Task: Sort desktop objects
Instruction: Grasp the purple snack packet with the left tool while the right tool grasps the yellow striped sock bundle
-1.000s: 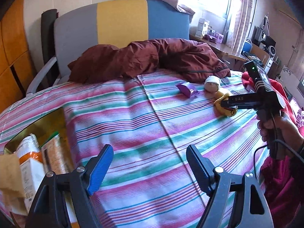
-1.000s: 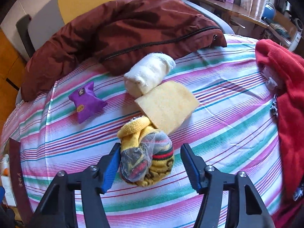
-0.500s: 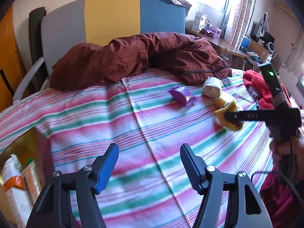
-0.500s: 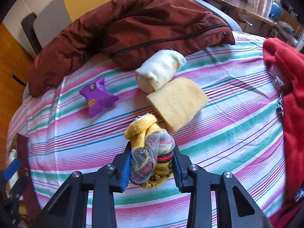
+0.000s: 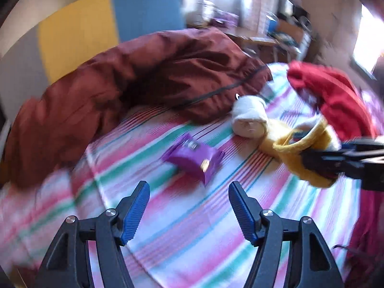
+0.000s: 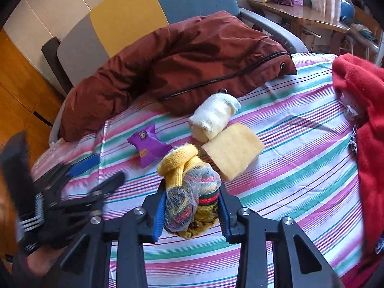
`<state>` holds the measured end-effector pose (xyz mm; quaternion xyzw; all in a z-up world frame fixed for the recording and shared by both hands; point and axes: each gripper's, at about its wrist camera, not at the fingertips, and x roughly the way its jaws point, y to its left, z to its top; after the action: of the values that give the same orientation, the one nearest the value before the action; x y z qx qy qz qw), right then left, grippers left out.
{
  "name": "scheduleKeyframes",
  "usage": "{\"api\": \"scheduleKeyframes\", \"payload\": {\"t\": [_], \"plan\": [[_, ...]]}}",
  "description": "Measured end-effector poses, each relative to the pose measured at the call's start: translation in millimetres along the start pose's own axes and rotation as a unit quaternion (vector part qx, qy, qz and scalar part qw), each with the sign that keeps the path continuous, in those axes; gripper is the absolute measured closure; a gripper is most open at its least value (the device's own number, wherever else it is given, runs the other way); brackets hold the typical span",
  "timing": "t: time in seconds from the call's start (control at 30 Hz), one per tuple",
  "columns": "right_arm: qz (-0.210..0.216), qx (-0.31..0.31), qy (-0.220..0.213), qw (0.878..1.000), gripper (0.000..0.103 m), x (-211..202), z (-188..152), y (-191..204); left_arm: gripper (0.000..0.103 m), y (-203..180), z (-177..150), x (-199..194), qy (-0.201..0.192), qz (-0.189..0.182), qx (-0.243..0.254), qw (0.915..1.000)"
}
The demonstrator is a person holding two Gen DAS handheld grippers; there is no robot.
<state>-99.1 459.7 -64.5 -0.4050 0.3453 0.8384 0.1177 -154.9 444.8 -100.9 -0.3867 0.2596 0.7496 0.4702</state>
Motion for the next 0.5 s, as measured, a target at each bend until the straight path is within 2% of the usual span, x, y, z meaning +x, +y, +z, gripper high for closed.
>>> {"api": "scheduleKeyframes", "payload": {"t": [0.07, 0.1, 0.13, 0.33, 0.5], "plan": [[0.001, -0.001, -0.001, 1.0, 0.065, -1, 1, 1, 0.028, -4, 6, 12, 0.006, -0.008, 0.034, 0.9994], [0.002, -0.001, 0.0, 1.0, 0.065, 0, 1, 3, 0.025, -5, 9, 19, 0.005, 0.0, 0.054, 0.9985], [0.003, 0.0, 0.0, 1.0, 0.065, 0, 1, 3, 0.019, -6, 11, 24, 0.007, 0.001, 0.067, 0.9978], [0.004, 0.002, 0.004, 1.0, 0.065, 2, 1, 3, 0.018, -4, 26, 45, 0.006, 0.008, 0.118, 0.993], [0.0, 0.0, 0.007, 1.0, 0.065, 5, 1, 5, 0.019, -8, 36, 59, 0.018, -0.012, 0.148, 0.9888]]}}
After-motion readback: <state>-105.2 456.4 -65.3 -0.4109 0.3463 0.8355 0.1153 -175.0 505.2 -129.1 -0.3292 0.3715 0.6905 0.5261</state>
